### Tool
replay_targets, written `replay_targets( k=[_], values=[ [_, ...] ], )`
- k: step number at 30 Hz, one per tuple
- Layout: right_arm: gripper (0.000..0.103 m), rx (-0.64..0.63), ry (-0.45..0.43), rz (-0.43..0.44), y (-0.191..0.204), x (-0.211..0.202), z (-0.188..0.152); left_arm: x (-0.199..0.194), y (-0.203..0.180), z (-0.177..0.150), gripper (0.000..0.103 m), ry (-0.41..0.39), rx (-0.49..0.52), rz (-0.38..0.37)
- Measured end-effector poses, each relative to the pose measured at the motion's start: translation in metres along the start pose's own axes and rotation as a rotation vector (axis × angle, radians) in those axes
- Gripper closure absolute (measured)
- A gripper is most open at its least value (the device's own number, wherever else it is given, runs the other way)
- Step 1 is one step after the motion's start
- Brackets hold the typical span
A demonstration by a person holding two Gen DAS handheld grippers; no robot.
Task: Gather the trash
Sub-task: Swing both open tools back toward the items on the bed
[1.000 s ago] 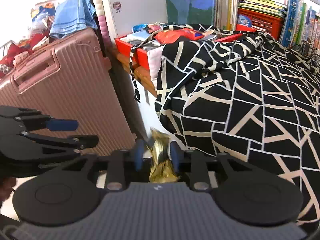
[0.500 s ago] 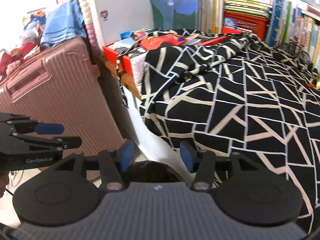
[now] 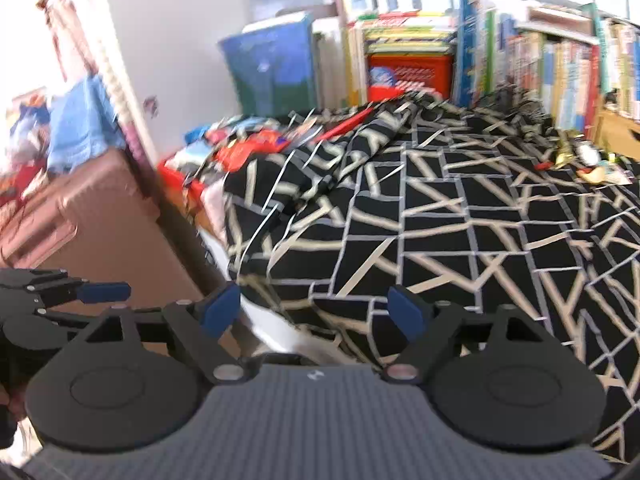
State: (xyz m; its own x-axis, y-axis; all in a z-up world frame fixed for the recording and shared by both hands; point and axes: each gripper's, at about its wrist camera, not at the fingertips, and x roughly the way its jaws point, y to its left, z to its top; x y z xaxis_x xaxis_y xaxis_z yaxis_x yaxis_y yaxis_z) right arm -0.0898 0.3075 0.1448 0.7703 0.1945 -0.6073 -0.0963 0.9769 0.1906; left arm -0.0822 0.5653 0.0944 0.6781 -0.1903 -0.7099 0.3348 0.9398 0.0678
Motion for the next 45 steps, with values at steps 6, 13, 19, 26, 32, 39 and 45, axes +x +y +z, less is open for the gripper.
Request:
replay_targets(
  k=[6,13,19,26,32,39,45],
  values=[
    [0.000,0.032,-0.071,0.024,-0.021,-0.041,0.027,-0.017,-0.026,0.042,0.037,-0.041,0.089,-0.072],
    [0.000,0.151,-0.148,-0.021,-0.056,-0.088,0.063,-0.043,-0.055,0.097,0.017,-0.106,0.129,-0.171],
    [0.000,0.169,-0.223,-0.102,-0.089,-0.138,0.111,-0.067,-0.074,0.163,0.012,-0.152,0.083,-0.285],
    [0.000,0.146,-0.339,-0.186,-0.133,-0.186,0.174,-0.085,-0.108,0.253,0.007,-0.308,0.145,-0.305],
    [0.000,0.116,-0.424,-0.229,-0.183,-0.196,0.211,-0.071,-0.159,0.319,0.007,-0.372,0.171,-0.326],
    [0.000,0.081,-0.456,-0.305,-0.251,-0.174,0.234,-0.015,-0.226,0.384,0.003,-0.423,0.168,-0.337],
    [0.000,0.091,-0.361,-0.373,-0.323,-0.122,0.219,0.087,-0.271,0.397,0.001,-0.266,0.137,-0.448]
  ],
)
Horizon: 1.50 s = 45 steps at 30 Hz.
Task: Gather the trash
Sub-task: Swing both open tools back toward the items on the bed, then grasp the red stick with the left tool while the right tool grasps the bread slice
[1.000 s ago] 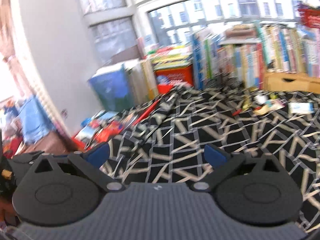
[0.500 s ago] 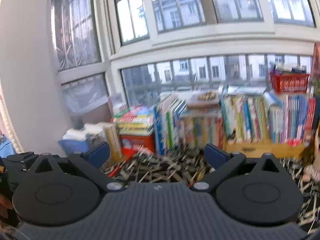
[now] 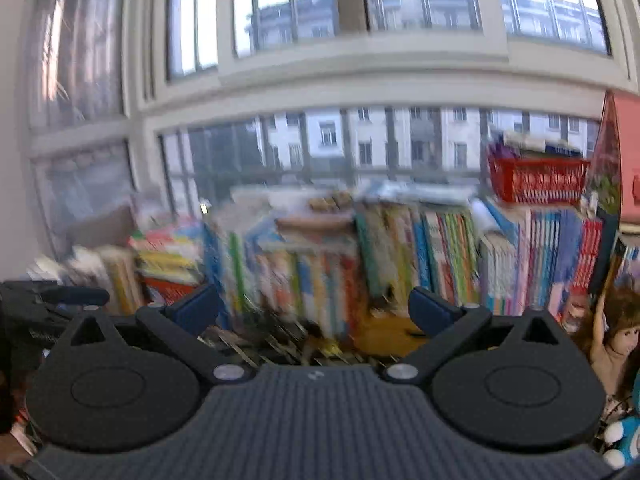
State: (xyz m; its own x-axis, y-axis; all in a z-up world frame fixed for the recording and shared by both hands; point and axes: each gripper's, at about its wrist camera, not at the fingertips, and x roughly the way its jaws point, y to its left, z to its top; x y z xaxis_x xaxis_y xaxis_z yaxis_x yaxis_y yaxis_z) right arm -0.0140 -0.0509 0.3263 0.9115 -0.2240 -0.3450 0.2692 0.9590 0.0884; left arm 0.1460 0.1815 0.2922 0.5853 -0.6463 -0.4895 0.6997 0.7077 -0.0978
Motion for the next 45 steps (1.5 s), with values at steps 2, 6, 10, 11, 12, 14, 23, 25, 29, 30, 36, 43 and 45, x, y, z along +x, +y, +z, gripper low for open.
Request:
replay_targets(
  k=[2,6,10,11,12,14,23,25,29,30,36,43,45],
  values=[
    [0.000,-0.028,0.018,-0.019,-0.013,0.025,-0.021,0.038,0.002,-0.017,0.000,0.024,0.002,-0.001],
    [0.000,-0.080,0.094,-0.036,-0.032,0.088,-0.071,0.112,0.013,-0.057,0.002,0.096,-0.006,0.032],
    [0.007,-0.107,0.205,0.016,-0.031,0.148,-0.125,0.174,0.026,-0.102,0.018,0.167,-0.039,0.037],
    [0.009,-0.098,0.226,0.036,-0.030,0.159,-0.137,0.187,0.027,-0.113,0.022,0.178,-0.011,0.028],
    [0.009,-0.087,0.244,0.053,-0.029,0.168,-0.148,0.200,0.026,-0.124,0.024,0.194,0.036,0.032],
    [0.009,-0.064,0.290,0.066,-0.027,0.188,-0.164,0.222,0.022,-0.141,0.028,0.242,0.115,0.063],
    [0.011,-0.097,0.288,0.142,-0.015,0.245,-0.197,0.264,0.027,-0.170,0.031,0.313,0.144,0.097],
    [0.013,-0.131,0.296,0.176,-0.013,0.257,-0.202,0.269,0.030,-0.169,0.031,0.324,0.129,0.065],
    [0.018,-0.189,0.336,0.201,-0.010,0.275,-0.210,0.274,0.031,-0.171,0.034,0.334,0.170,0.033],
    [0.018,-0.205,0.342,0.198,-0.009,0.277,-0.213,0.273,0.033,-0.171,0.035,0.331,0.158,0.022],
    [0.022,-0.281,0.329,0.190,-0.003,0.279,-0.221,0.275,0.038,-0.169,0.035,0.346,0.140,0.010],
    [0.046,-0.319,0.304,0.180,0.009,0.283,-0.220,0.274,0.035,-0.170,0.034,0.339,0.151,0.021],
    [0.050,-0.301,0.300,0.182,0.008,0.284,-0.218,0.274,0.034,-0.170,0.030,0.332,0.162,0.034]
  ],
)
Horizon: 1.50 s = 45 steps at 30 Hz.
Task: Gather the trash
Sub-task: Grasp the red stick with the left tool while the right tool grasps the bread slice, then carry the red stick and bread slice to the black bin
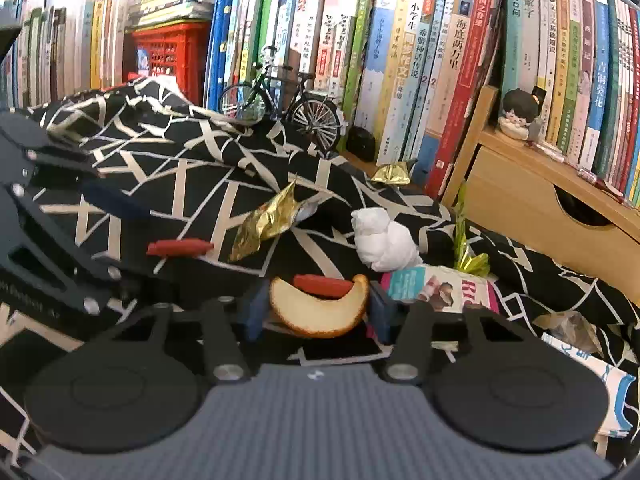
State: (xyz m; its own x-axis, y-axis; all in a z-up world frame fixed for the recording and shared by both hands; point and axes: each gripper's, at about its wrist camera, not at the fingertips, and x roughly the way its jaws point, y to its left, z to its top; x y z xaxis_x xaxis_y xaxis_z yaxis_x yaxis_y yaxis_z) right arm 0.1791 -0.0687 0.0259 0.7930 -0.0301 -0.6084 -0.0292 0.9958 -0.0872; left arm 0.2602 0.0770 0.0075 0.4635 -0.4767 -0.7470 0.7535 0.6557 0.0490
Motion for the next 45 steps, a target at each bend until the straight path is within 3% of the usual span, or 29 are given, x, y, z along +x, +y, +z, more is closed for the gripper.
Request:
replay_targets(
  k=[2,7,10,12,14,22,31,45],
  values=[
    [0.055,0.066,0.003,0.003,-0.006,-0.004,0.004,0.000,-0.001,0.001,0.030,-0.002,-0.006,0.017],
    [0.055,0.241,-0.035,-0.036,-0.026,-0.031,0.011,0.003,0.000,0.005,0.031,0.014,-0.059,0.001],
    [0.054,0.284,-0.052,-0.041,-0.030,-0.049,0.011,0.007,0.001,0.007,0.042,0.008,-0.070,0.015],
    [0.053,0.301,-0.046,-0.043,-0.030,-0.060,0.008,0.008,0.000,0.010,0.071,-0.006,-0.072,0.024],
    [0.053,0.341,-0.041,-0.038,-0.031,-0.071,0.004,0.009,-0.002,0.013,0.094,-0.010,-0.072,0.046],
    [0.053,0.399,-0.019,-0.048,-0.027,-0.105,-0.011,-0.003,-0.013,0.008,0.094,-0.057,-0.055,0.072],
    [0.053,0.374,-0.059,-0.072,-0.018,-0.136,-0.002,-0.053,-0.017,0.005,0.094,-0.111,-0.104,0.053],
    [0.054,0.333,-0.160,-0.029,0.025,-0.195,0.014,-0.127,-0.029,-0.021,0.094,-0.179,-0.107,0.071]
  ],
)
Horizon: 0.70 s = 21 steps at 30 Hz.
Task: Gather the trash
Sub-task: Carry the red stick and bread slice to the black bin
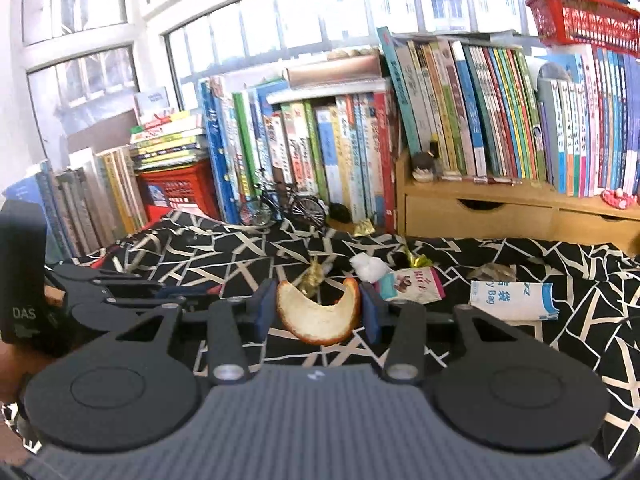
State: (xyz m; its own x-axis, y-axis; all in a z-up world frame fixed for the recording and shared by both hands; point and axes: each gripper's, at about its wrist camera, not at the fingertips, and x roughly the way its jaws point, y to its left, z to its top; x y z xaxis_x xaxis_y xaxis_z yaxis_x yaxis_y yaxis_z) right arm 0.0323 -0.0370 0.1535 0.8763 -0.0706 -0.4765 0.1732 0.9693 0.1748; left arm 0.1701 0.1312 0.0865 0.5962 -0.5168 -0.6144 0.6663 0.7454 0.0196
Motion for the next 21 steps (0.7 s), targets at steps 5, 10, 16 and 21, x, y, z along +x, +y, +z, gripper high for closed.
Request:
replay_targets(
  k=[5,10,16,21],
  values=[
    [0.054,0.005,-0.005,-0.003,0.018,-0.020,-0.005,-0.029,0.005,-0.004,0.094,-0.029,-0.006,0.010],
    [0.055,0.019,-0.030,-0.001,0.037,-0.044,-0.014,-0.062,0.007,-0.008,0.094,-0.070,0.034,0.016],
    [0.055,0.013,-0.053,0.016,0.066,-0.072,-0.025,-0.098,0.011,-0.018,0.094,-0.100,0.048,0.014],
    [0.055,0.026,-0.063,0.013,0.090,-0.096,-0.035,-0.130,0.014,-0.029,0.094,-0.127,0.049,-0.009]
  ],
)
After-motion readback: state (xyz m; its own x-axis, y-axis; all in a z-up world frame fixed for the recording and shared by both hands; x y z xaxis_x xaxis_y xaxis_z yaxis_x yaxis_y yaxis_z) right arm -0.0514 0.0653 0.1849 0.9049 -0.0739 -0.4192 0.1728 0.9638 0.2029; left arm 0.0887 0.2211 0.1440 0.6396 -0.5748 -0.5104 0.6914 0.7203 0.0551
